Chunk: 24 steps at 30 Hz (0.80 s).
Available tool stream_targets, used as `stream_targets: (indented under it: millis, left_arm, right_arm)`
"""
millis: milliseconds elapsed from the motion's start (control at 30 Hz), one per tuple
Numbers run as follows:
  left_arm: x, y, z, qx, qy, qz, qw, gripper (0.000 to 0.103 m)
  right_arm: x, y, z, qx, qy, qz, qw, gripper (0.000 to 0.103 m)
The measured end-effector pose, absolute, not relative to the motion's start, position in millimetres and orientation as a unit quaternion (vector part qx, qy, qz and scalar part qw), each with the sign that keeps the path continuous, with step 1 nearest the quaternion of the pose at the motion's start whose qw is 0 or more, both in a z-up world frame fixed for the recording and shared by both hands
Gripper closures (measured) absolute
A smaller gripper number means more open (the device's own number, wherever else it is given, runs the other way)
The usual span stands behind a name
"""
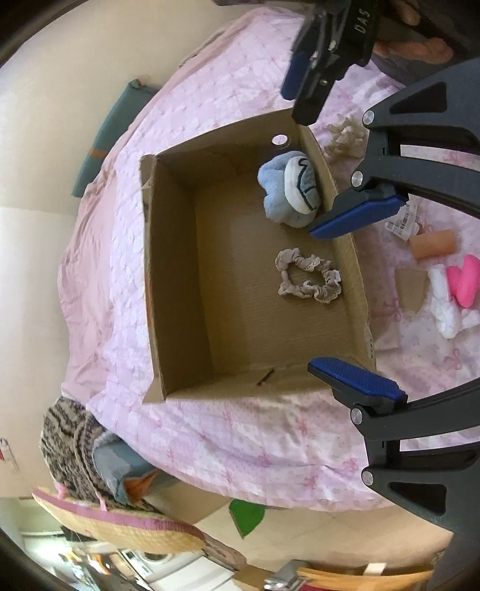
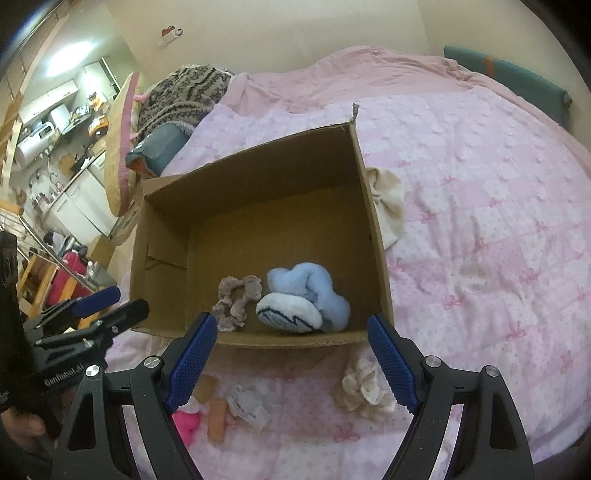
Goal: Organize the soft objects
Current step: 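Grasp the white sock with the left tool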
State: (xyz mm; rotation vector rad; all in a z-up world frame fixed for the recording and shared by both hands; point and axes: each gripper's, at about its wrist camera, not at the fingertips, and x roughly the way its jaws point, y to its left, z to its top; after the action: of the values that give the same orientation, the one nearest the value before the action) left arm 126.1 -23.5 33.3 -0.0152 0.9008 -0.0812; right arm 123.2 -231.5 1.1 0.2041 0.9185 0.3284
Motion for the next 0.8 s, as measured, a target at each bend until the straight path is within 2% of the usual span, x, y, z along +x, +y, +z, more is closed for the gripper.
stream_targets:
  millis: [267, 567, 800]
  left_arm:
    - [112.1, -5.7, 42.1, -0.026, 0.432, -0.016, 0.901, 0.039]
    - [94.2, -3.8, 28.7, -0.035, 0.456, -0.003, 0.889, 0.039]
    - [104.5, 25.2, -5.5, -0.100, 0.529, 0.012, 0.843, 0.039]
  right_arm:
    - [115.5, -228.7, 5.4, 0.110, 0.442, 0.168, 0.874, 0.014]
    - [105.6, -226.5, 2.9, 0.112, 0.454, 0.167, 0.868, 0.014]
    - [111.9, -215.6, -13.2, 0.117, 0.484, 0.164, 0.852, 0.014]
